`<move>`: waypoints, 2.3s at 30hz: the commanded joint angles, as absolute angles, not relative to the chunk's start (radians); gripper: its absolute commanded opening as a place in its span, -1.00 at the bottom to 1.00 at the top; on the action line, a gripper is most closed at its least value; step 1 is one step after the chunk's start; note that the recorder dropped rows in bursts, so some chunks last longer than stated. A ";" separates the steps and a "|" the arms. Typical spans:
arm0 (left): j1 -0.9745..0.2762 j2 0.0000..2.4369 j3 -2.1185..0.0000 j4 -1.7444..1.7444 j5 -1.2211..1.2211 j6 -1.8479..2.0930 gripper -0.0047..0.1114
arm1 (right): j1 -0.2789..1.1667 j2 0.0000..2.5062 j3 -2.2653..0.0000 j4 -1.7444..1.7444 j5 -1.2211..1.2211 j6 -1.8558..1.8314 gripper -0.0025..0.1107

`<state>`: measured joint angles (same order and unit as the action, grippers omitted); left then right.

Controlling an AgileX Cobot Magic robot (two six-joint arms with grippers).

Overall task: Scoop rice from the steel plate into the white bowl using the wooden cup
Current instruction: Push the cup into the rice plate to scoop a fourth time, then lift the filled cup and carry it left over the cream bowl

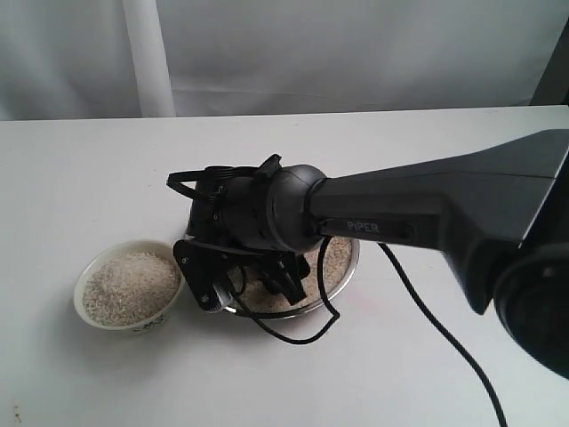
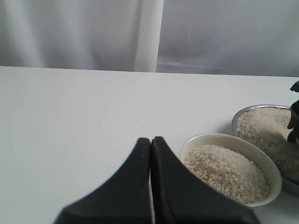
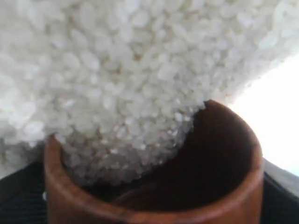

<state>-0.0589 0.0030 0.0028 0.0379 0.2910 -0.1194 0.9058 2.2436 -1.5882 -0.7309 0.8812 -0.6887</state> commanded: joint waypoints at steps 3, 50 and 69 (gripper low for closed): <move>-0.063 0.000 0.000 0.033 0.285 -0.124 -0.92 | 0.908 2.230 -1.595 -0.697 0.846 -0.582 -0.96; -0.063 0.000 0.000 0.033 0.285 -0.122 -0.92 | 0.884 2.131 -1.454 -0.804 0.583 0.428 -0.96; -0.063 0.000 0.000 0.033 0.285 -0.124 -0.92 | 0.696 1.947 -1.052 -0.706 -0.246 0.263 -0.96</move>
